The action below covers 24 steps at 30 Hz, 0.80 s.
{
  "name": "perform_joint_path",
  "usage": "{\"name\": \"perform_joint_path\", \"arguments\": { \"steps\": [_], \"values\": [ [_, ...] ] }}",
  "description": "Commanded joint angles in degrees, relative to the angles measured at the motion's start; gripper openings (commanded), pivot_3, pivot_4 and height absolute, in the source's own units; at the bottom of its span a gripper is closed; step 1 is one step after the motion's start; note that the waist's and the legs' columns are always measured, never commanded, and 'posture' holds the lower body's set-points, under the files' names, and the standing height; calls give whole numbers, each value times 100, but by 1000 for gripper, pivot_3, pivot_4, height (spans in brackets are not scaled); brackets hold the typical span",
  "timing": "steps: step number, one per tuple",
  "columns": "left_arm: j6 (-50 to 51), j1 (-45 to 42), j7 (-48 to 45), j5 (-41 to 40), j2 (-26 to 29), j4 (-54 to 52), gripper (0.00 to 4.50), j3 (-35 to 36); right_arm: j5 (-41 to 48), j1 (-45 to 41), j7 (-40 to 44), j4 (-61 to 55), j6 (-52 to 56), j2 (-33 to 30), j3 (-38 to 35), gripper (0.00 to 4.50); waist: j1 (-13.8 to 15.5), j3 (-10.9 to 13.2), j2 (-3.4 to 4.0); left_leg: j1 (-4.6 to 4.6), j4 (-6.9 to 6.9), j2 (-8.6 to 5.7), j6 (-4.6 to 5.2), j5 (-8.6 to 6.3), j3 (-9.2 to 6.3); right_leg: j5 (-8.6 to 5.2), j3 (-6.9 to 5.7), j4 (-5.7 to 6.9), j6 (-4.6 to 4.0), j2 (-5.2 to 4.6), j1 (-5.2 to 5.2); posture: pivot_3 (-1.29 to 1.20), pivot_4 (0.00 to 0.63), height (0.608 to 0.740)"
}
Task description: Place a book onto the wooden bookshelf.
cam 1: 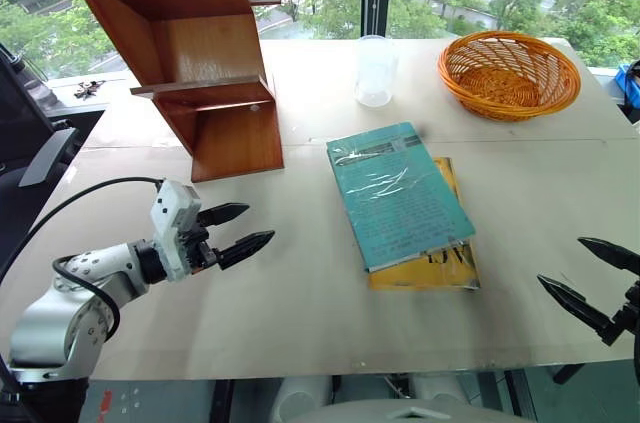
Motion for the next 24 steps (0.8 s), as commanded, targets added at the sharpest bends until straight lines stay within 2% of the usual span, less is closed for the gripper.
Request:
{"name": "perform_joint_path", "arguments": {
  "steps": [1,4,7,10,13,16,17,20,21,23,24],
  "values": [
    [28,-165,-22,-151,-94,-174,4406,39,-66,-91,-124,-71,-119,57,-32,4500,1,0,0,0,0,0,0,0,0,0,0,0,0,0,0,0,150,740],
    [193,-528,-39,-321,-166,-339,4406,-142,-354,-394,-617,-238,-43,119,266,4500,8,7,-11,-1,1,0,0,0,-2,0,-3,0,0,-1,0,0,150,740],
    [224,-621,-169,-403,-162,-557,4406,-204,-366,-643,-1076,-509,494,-4,413,4500,0,9,-6,-2,2,-1,0,0,-1,0,-1,0,-1,-2,-2,0,150,740],
    [224,-710,-333,-492,-130,-690,4406,-231,75,-1220,-1353,-576,1139,-216,667,4500,-27,12,-7,-3,-1,0,-2,0,1,1,-1,1,-1,-1,-5,0,150,740],
    [514,-739,-328,-783,-115,-713,4500,-143,20,-1968,-1659,-333,1581,-416,1075,3709,-34,15,-5,-3,-1,-1,-2,1,4,1,0,0,-1,-1,-6,0,150,740],
    [1228,-819,65,-1337,-128,-618,4500,28,64,-2520,-1701,-195,1734,-463,1401,2334,-1,21,-9,-5,-1,-4,-1,0,0,1,-5,0,-1,0,-6,0,150,740],
    [1434,-840,182,-1472,-116,-602,4500,55,102,-2612,-1671,-171,1754,-455,1451,1704,8,21,-10,-8,-1,-4,-1,0,-5,1,-11,-1,0,0,-6,0,150,740],
    [2520,-1158,828,-2292,-151,-326,4500,-1,244,-2447,-1261,-303,1489,-426,1322,395,37,27,-9,-15,-1,-10,-1,0,-16,0,-19,-2,2,-4,-6,0,150,740],
    [2805,-1336,1106,-2582,-242,-183,4500,2,276,-2307,-1135,-406,1390,-421,1224,98,32,27,-10,-20,0,-15,0,0,-25,-2,-25,-2,7,-7,-6,0,150,740],
    [3148,-1681,1536,-2816,-414,116,4500,-40,587,-1931,-772,-640,1291,-403,923,98,43,28,-11,-22,0,-21,1,-1,-29,-4,-28,-2,11,-11,-6,0,150,740],
    [3238,-1781,1575,-2791,-430,198,4500,-105,857,-1755,-621,-763,1301,-384,746,506,32,29,-13,-24,2,-24,2,-1,-30,-4,-29,-1,13,-14,-6,0,150,740]
  ]
}}
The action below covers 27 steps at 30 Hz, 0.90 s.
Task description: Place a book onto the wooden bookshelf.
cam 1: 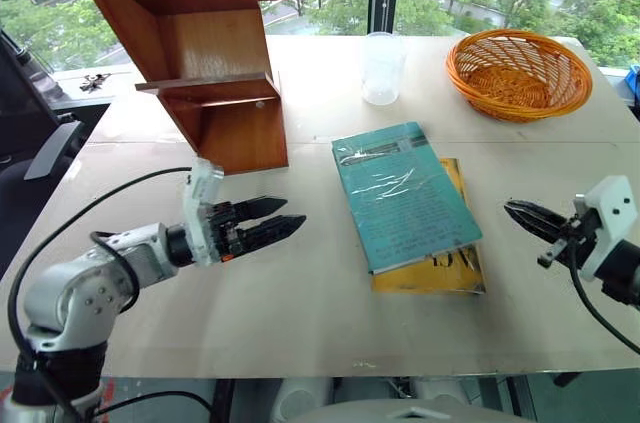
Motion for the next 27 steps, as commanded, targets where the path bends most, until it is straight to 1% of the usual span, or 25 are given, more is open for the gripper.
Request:
{"name": "perform_joint_path", "arguments": {
  "steps": [1,5,6,7,9,11,13,16,20,24,26,27],
  "values": [
    [406,-308,298,-210,-42,217,4500,-73,800,458,559,-595,-174,43,-722,803,-38,3,-6,1,0,-1,0,0,0,-1,0,1,1,0,0,0,150,740],
    [500,-518,156,75,-21,434,4500,-384,1319,970,755,-1005,-230,42,-1242,2869,-128,3,-8,16,-5,-1,0,0,11,0,19,5,2,3,1,0,150,740],
    [550,-616,156,151,-20,540,4500,-481,1392,1075,758,-1108,-281,72,-1364,3186,-132,4,-8,17,-5,-1,0,0,11,0,19,7,1,3,1,0,150,740],
    [624,-723,151,183,-22,655,4500,-557,1446,1157,729,-1205,-331,103,-1453,3693,-131,4,-8,19,-4,-1,-1,0,11,0,19,10,1,3,1,0,150,740],
    [1024,-990,228,4,-85,976,4500,-597,1510,1358,721,-1401,-426,144,-1604,4473,-119,4,-9,19,-5,-1,-1,0,7,0,15,13,1,5,1,0,150,740],
    [1462,-1273,379,-144,-215,1334,4500,-596,1629,1533,711,-1562,-521,174,-1742,4473,-110,4,-9,20,-3,-1,-1,0,7,0,15,16,1,7,2,0,150,740],
    [1987,-1677,729,-298,-583,1955,4500,-550,1723,1618,632,-1734,-683,268,-1906,4473,-117,4,-12,19,-1,-2,-1,0,8,0,16,16,2,7,2,0,150,740],
    [2327,-2112,1060,-272,-1078,2618,4500,-462,1695,1841,614,-1951,-811,324,-1958,4473,-46,5,-19,17,3,-7,-1,1,7,0,15,17,3,5,2,0,150,740],
    [2422,-2567,1447,-89,-1663,3371,4500,-210,1674,2072,480,-2047,-1018,305,-1896,4473,-39,10,-35,13,3,-7,-24,14,3,0,12,16,3,4,1,0,150,740],
    [2072,-2856,1467,373,-2309,3926,4500,-446,1409,2359,349,-2047,-1389,215,-1653,4473,-41,11,-39,15,3,-9,-27,16,10,0,19,14,3,2,2,0,150,740],
    [2040,-2895,1257,508,-2478,3933,4500,-599,1273,2463,207,-2047,-1571,139,-1520,4473,-40,12,-40,15,3,-9,-28,16,11,0,20,14,3,1,1,0,150,740],
    [2071,-2929,1259,511,-2559,4000,4500,-528,1286,2499,112,-2047,-1633,108,-1483,4473,-40,11,-41,14,3,-9,-29,17,11,0,20,13,3,1,1,0,150,740]
  ]
}}
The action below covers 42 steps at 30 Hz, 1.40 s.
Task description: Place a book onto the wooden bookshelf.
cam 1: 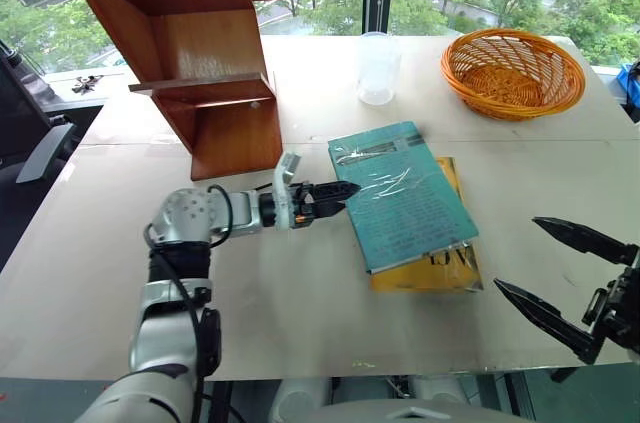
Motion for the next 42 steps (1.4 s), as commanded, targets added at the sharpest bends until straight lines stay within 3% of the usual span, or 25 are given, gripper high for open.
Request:
{"name": "perform_joint_path", "arguments": {
  "steps": [1,2,3,6,9,12,15,19,23,26,30,33,39,42],
  "values": [
    [-21,-149,-181,129,-215,105,4500,20,-78,166,-341,-132,-404,-142,117,4473,-3,0,0,0,0,0,-1,0,0,0,0,1,0,0,0,0,150,740],
    [-37,-143,-222,158,-248,72,3962,32,-59,242,-404,-132,-461,-174,130,4500,-4,0,0,1,0,1,-1,0,0,0,0,1,0,0,0,0,150,740],
    [-38,-143,-186,142,-304,89,3762,134,-56,322,-444,-132,-528,-199,135,4500,-5,0,0,1,-1,1,-1,0,0,0,1,1,0,0,0,0,150,740],
    [24,-41,-250,162,-286,46,2192,282,-70,413,-660,-132,-678,-330,262,4500,-6,0,0,1,-1,3,-2,1,-1,0,1,1,0,0,0,0,150,740],
    [143,116,-234,79,-228,-113,957,465,-133,322,-908,-132,-674,-437,526,4500,-7,-1,-1,2,-1,3,-2,1,1,0,3,1,0,-1,0,0,150,740],
    [322,353,-275,-289,-118,-711,113,849,-165,119,-1077,-132,-564,-479,770,4500,-23,0,-3,2,-1,5,-3,1,1,0,4,1,0,0,-1,0,150,740],
    [550,412,-347,-888,153,-1404,113,1302,-202,-118,-1135,-89,-439,-454,920,4500,-26,3,-5,1,-2,8,-4,1,0,0,5,1,0,1,-5,0,150,740],
    [486,303,-608,-992,768,-2850,113,981,45,-550,-1234,33,-325,-455,1031,4500,14,11,-19,-3,-1,5,-7,2,-7,0,-3,0,-1,-3,-3,0,150,740],
    [-1755,-511,-1354,644,1418,-4408,113,-61,262,-923,-1069,132,-143,-617,1243,4500,70,15,-26,-13,5,-4,-7,3,-9,0,-7,-10,-1,-12,-2,0,150,740],
    [-2986,-1343,-1672,1573,1746,-4490,113,-427,342,-1223,-945,342,-51,-751,1235,4500,83,18,-27,-16,5,-5,-8,3,-9,1,-8,-15,-2,-9,-2,0,150,740],
    [-4883,-2156,-2174,3745,2750,-4288,113,-1515,383,-1758,-872,649,22,-848,1369,4500,-30,15,-6,-2,-13,-2,-8,3,12,0,9,-23,-2,-2,-1,0,150,740],
    [-4847,-2788,-2014,4683,3269,-3921,113,-1947,337,-2084,-780,811,93,-902,1509,4500,-39,27,-2,1,-22,1,-7,3,15,0,20,-31,-1,8,-3,0,150,740],
    [-4543,-3622,-3718,5544,4863,-3200,113,-2608,594,-2488,-340,1232,145,-1071,1090,4500,-123,52,-12,-37,-7,-1,3,-1,15,-2,12,-9,5,39,-40,0,150,740],
    [-5005,-3492,-4199,6543,5639,-2727,113,-2976,763,-2729,-129,1461,146,-1168,868,4500,-162,53,-10,-73,1,-2,3,0,22,-5,4,5,10,38,-78,0,150,740]
  ]
}}
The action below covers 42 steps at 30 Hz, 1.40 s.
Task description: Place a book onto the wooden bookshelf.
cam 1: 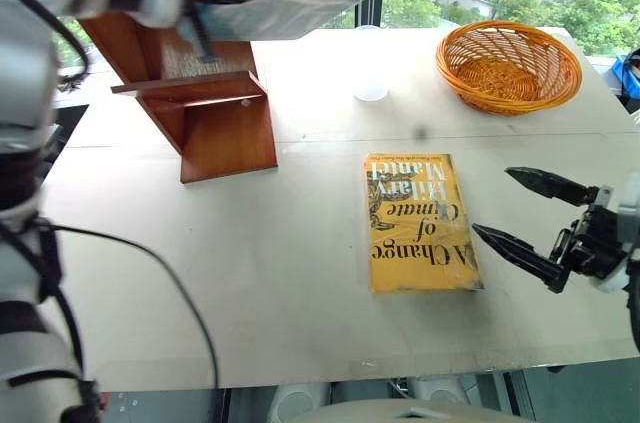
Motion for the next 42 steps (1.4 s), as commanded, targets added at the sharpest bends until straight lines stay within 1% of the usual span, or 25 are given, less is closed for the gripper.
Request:
{"name": "perform_joint_path", "arguments": {
  "steps": [1,3,6,8,11,15,17,18,20,21,22,24,27,30,32,33,34,36,37,38,40,41,42],
  "values": [
    [-261,7,-468,922,512,416,113,-164,263,-260,197,103,-10,-102,-351,4500,-2,0,0,-5,4,0,0,0,-1,0,-2,4,0,0,-4,0,150,740],
    [-278,93,-755,1132,609,350,113,-242,300,-441,240,203,21,-141,-337,4500,4,7,-11,-10,9,1,1,0,-10,0,-8,9,0,1,-5,0,150,740],
    [-136,460,-1000,1641,740,224,113,-384,362,-707,384,353,7,-186,-353,4500,35,12,-19,-24,27,1,6,-3,-20,0,-16,11,0,-1,-5,0,150,740],
    [17,702,-1108,1829,787,110,113,-339,404,-686,607,429,-88,-57,-448,4500,24,13,-21,-29,39,1,15,-8,-19,0,-17,10,1,-2,-4,0,150,740],
    [404,848,-1158,2046,589,-39,113,-316,341,-634,868,480,-256,162,-418,4500,-18,13,-20,-28,43,3,25,-14,-12,0,-12,12,1,-2,-4,0,150,740],
    [793,764,-1215,2303,158,-130,113,-368,116,-585,1084,552,-356,325,-272,4500,-20,13,-11,-10,43,5,35,-20,-7,1,-1,32,1,6,-4,0,150,740],
    [953,710,-1302,2339,53,-155,856,-289,99,-574,1160,569,-383,376,-268,4500,-6,13,-11,-11,50,5,37,-21,-13,1,-2,39,1,8,-3,0,150,740],
    [1132,677,-1433,2168,10,-233,1194,-153,83,-566,1206,590,-405,398,-274,4500,-4,14,-12,-12,58,5,38,-21,-15,1,-3,44,1,9,-2,0,150,740],
    [2014,379,-1792,1541,-236,-506,2101,208,81,-573,1294,646,-425,434,-299,4500,-3,16,-15,-17,73,4,38,-21,-15,1,-5,51,1,8,-3,0,150,740],
    [2357,246,-1880,1290,-320,-553,2640,376,85,-576,1332,665,-431,444,-313,4500,-1,21,-23,-20,79,3,38,-21,-15,2,-8,52,2,7,-3,0,150,740],
    [2433,222,-1911,1091,-303,-544,3009,584,102,-573,1373,680,-433,453,-333,4500,2,28,-32,-26,85,3,37,-21,-16,3,-11,51,5,7,-3,0,150,740],
    [2654,426,-2093,502,-127,-644,3009,1245,121,-574,1440,722,-431,465,-372,4500,-20,29,-31,-29,88,3,24,-14,-15,5,-12,41,8,3,-4,0,150,740],
    [3054,1131,-2371,-314,147,-1130,3009,2166,139,-560,1527,808,-426,478,-437,4500,-80,33,-19,-21,80,6,20,-11,-10,5,5,38,8,2,-6,0,150,740],
    [3486,1536,-2198,-939,2,-1657,3009,2640,172,-538,1607,889,-415,497,-503,4500,-36,36,-17,-26,78,10,19,-11,-21,4,2,31,7,-2,-3,0,150,740],
    [4116,1668,-2045,-1514,-350,-2095,3009,3005,197,-444,1742,947,-438,521,-634,4500,35,36,-19,-27,80,8,19,-11,-20,5,4,31,8,-3,2,0,150,740],
    [4351,1784,-1901,-1766,-628,-2265,3009,3244,212,-404,1790,962,-445,535,-690,4500,74,37,-21,-31,89,5,21,-12,-25,6,-3,32,9,-6,3,0,150,740],
    [4493,2091,-1789,-1947,-781,-2473,3009,3399,229,-368,1831,975,-448,547,-744,4500,85,37,-20,-31,94,4,22,-13,-27,9,-3,27,15,-6,10,0,150,740],
    [4109,3272,-1540,-2107,-1245,-3048,3009,3822,291,-303,1895,1008,-454,575,-867,4500,70,24,2,-18,96,3,23,-13,-21,12,5,26,19,-8,21,0,150,740],
    [3916,3826,-1248,-2140,-1660,-3303,3009,3987,283,-248,1973,1034,-479,582,-940,4500,60,11,26,-13,91,3,23,-13,-15,14,15,23,21,-18,22,0,150,740],
    [3813,4163,-985,-2199,-1973,-3505,3009,4094,281,-192,2071,1081,-502,585,-1026,4500,60,14,19,-6,88,3,22,-13,-8,14,22,24,21,-35,23,0,150,740],
    [3407,4583,-146,-2121,-2925,-3488,3009,3890,290,-77,2216,1158,-527,584,-1203,4500,76,19,1,-17,90,11,21,-12,-21,26,11,17,15,-25,18,0,150,740],
    [3073,4692,303,-1935,-3283,-3436,3009,3664,291,-14,2308,1219,-547,595,-1298,4500,95,19,-2,-19,101,10,20,-12,-23,25,7,26,15,-26,20,0,150,740],
    [2676,4754,769,-1811,-3767,-3289,3009,3591,303,41,2333,1253,-545,614,-1373,4500,143,18,0,-19,100,10,20,-12,-26,28,6,21,13,-26,20,0,150,740]
  ]
}}
